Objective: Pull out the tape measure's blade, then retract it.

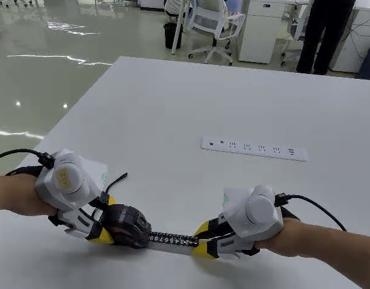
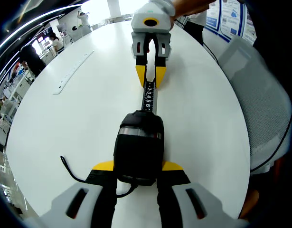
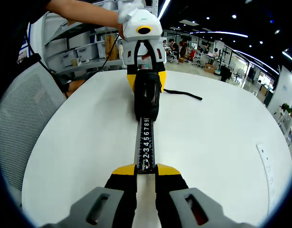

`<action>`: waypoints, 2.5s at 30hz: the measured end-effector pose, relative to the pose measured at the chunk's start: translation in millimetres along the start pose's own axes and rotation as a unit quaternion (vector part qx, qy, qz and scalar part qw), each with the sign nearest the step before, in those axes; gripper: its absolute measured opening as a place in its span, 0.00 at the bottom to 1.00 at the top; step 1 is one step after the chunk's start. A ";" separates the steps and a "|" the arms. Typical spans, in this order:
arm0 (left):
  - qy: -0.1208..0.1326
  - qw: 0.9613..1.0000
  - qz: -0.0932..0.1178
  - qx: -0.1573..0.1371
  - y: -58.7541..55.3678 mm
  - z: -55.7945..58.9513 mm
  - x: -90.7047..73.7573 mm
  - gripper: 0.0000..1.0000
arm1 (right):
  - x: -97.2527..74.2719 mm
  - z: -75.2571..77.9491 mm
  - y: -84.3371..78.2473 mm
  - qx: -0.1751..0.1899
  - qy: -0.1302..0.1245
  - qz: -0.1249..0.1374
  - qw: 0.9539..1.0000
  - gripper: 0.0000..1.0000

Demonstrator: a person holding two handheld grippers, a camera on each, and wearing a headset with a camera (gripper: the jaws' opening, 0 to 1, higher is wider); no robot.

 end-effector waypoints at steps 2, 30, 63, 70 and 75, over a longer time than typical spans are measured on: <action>0.000 1.000 0.000 0.000 0.0 0.0 -0.1 0.27 | -0.9 0.0 -0.5 -0.001 0.000 -0.001 1.000 0.13; -0.001 1.000 0.000 0.000 -0.8 -1.0 0.2 0.27 | -12.3 1.0 -9.4 -0.005 -0.003 -0.004 1.000 0.13; -0.002 1.000 0.000 0.001 0.1 -0.1 -0.2 0.27 | -25.2 -0.9 -19.2 -0.008 -0.009 -0.009 1.000 0.13; -0.002 1.000 0.001 0.001 -0.3 -0.3 0.1 0.27 | -26.9 -0.7 -21.4 -0.007 -0.009 -0.010 1.000 0.13; -0.002 1.000 0.001 0.001 -0.7 -0.2 0.1 0.27 | -27.9 -0.8 -22.8 -0.010 -0.009 -0.011 1.000 0.13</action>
Point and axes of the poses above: the centre of the closed fingertips' face, and the gripper's own axes: x roughly forward along the fingers, z roughly to its right, y roughly out of its top, the point moved 6 cm from there along -x, roughly backward along the fingers, and after that the axes turned 1 degree about -x, right-handed, at the moved point
